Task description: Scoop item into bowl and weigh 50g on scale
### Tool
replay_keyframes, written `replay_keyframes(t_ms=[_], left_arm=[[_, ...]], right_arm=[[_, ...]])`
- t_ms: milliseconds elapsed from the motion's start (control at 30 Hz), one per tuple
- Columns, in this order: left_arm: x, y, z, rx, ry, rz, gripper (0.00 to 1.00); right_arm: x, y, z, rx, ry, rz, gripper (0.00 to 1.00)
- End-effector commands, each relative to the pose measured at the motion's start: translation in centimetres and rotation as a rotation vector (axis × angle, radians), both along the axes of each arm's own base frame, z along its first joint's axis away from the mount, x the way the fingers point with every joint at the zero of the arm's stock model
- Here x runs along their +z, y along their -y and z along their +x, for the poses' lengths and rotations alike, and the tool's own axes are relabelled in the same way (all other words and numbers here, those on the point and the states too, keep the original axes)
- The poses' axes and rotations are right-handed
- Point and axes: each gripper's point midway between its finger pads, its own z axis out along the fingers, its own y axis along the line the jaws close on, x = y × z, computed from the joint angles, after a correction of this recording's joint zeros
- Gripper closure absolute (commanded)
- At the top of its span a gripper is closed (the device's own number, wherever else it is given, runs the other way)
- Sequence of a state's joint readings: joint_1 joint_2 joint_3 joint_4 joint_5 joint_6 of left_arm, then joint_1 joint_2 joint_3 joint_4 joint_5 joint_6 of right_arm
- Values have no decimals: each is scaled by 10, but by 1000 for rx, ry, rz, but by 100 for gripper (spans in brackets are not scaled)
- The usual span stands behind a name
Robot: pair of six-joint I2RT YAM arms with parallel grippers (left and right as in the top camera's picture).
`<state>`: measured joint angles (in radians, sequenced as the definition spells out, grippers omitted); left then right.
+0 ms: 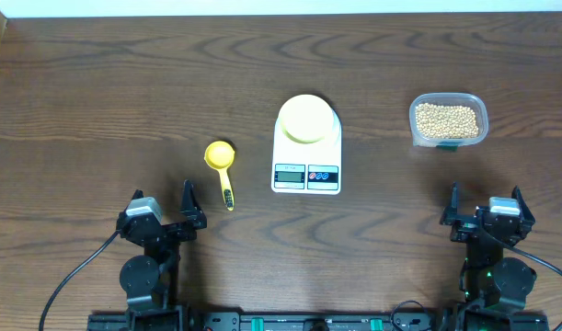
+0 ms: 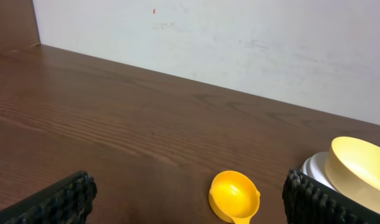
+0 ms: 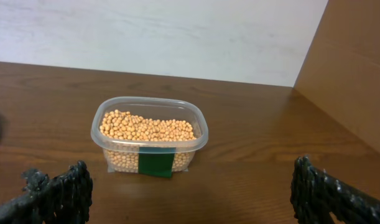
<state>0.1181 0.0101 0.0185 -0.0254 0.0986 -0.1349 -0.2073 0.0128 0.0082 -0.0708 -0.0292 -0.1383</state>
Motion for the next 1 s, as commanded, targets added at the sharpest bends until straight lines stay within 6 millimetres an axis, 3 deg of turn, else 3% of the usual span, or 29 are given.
replay_keyframes(t_ms=[0,533,967], left_arm=[[-15,1,-1,-7,-46,-13,2],[-14,1,-1,-11,-47,24,2],[1,1,-2,-11,-40,26,2]], right_arm=[[-1,1,0,-6,2,10,1],[-1,1,0,-6,2,10,1],[-1,1,0,-6,2,10,1]])
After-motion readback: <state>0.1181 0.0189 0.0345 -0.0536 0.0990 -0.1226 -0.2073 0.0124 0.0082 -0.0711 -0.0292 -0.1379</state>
